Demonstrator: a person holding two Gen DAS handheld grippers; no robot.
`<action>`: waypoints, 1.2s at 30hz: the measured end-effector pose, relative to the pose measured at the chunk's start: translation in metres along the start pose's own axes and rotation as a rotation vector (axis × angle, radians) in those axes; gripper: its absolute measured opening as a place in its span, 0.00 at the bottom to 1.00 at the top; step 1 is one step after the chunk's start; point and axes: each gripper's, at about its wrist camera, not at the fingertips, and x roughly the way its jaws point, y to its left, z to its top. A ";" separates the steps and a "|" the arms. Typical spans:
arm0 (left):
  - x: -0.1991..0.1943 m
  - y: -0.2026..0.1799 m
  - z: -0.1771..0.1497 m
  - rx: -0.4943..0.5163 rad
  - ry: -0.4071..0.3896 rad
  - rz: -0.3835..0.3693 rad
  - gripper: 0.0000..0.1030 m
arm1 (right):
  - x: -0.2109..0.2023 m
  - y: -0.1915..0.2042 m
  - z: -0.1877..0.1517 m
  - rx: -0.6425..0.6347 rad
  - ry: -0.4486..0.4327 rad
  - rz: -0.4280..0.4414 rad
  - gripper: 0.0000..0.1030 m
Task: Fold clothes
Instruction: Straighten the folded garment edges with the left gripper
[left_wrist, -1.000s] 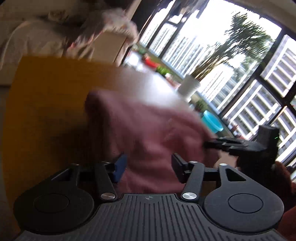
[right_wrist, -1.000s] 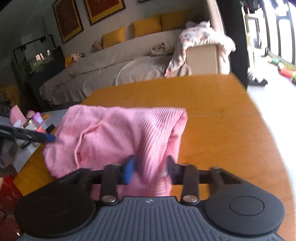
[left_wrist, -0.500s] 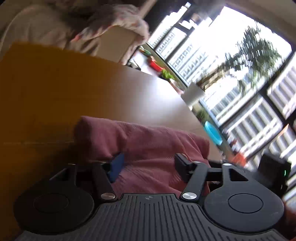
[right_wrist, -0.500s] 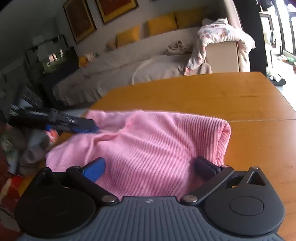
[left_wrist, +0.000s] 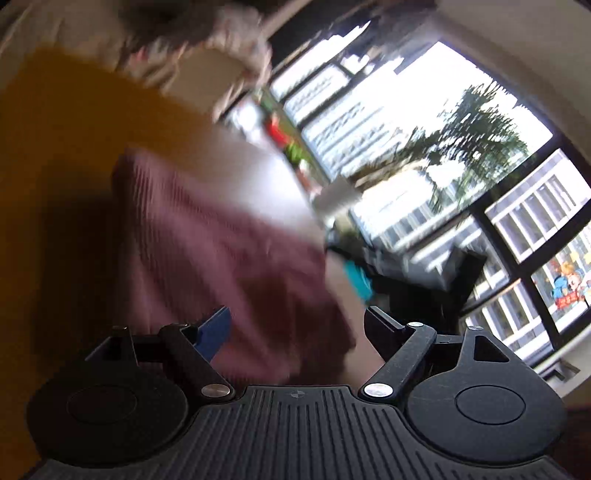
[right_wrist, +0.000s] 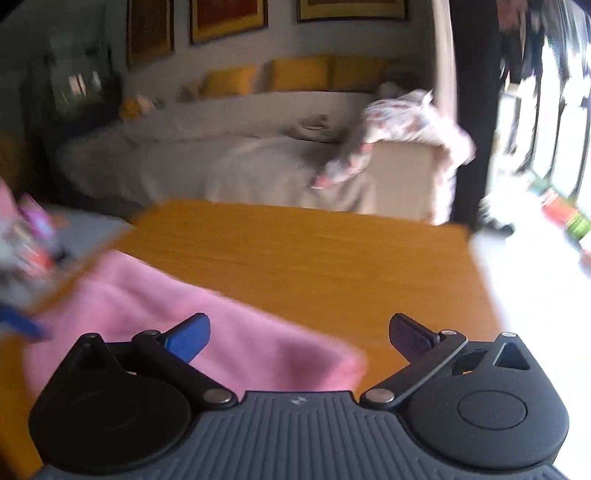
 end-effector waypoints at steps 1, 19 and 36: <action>0.006 0.005 -0.002 0.000 0.018 0.034 0.78 | 0.013 0.001 -0.002 -0.046 0.026 -0.056 1.00; 0.074 0.011 0.118 0.176 -0.065 0.210 0.86 | -0.059 0.039 -0.074 -0.128 0.044 0.184 1.00; 0.078 -0.036 0.047 0.477 0.047 0.402 0.91 | 0.017 0.044 -0.018 -0.132 0.052 -0.099 1.00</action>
